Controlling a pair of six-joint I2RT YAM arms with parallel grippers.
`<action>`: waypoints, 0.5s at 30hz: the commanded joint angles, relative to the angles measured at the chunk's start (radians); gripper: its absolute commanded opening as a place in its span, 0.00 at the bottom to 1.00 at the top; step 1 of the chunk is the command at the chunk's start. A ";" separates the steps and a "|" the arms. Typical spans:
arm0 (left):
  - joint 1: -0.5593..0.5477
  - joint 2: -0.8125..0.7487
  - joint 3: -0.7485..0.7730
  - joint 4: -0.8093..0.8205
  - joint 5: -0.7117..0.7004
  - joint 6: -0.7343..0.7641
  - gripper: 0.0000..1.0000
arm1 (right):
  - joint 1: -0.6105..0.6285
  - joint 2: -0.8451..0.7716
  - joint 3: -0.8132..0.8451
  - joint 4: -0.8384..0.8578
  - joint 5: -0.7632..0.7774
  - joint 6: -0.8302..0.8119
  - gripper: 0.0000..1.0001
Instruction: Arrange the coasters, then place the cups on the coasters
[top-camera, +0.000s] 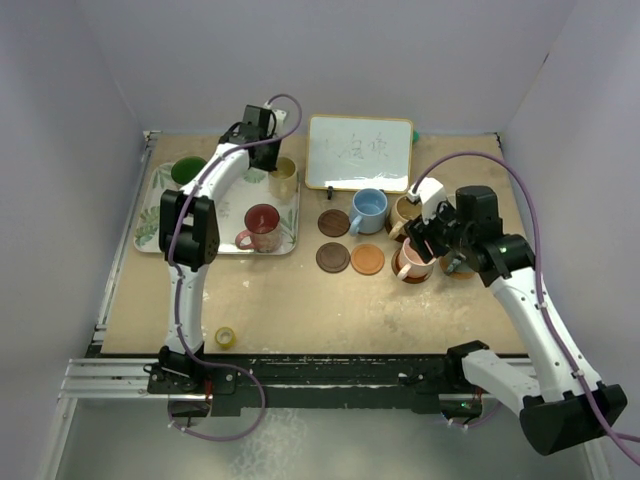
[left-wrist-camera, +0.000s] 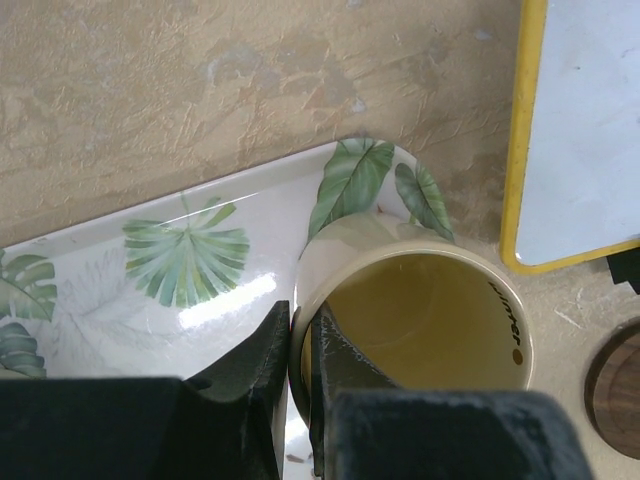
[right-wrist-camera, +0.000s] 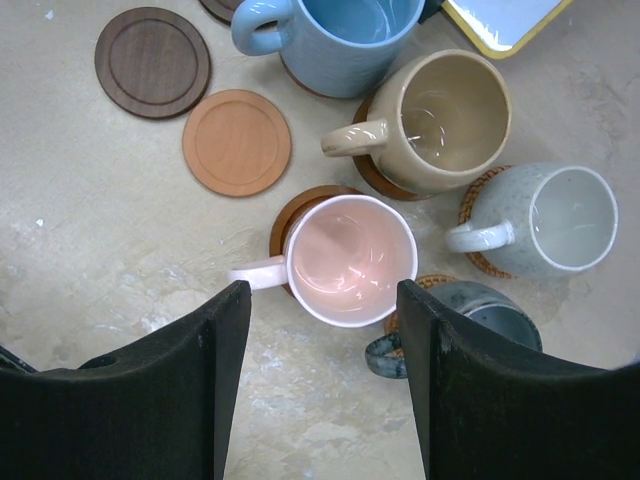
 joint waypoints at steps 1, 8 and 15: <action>-0.008 -0.140 0.098 0.035 0.065 0.021 0.03 | -0.025 -0.030 -0.007 0.041 0.009 0.025 0.63; -0.038 -0.259 0.100 0.002 0.093 0.051 0.03 | -0.088 -0.062 -0.020 0.072 0.026 0.066 0.66; -0.132 -0.433 -0.042 0.002 0.101 0.060 0.03 | -0.137 -0.057 -0.017 0.091 0.073 0.106 0.73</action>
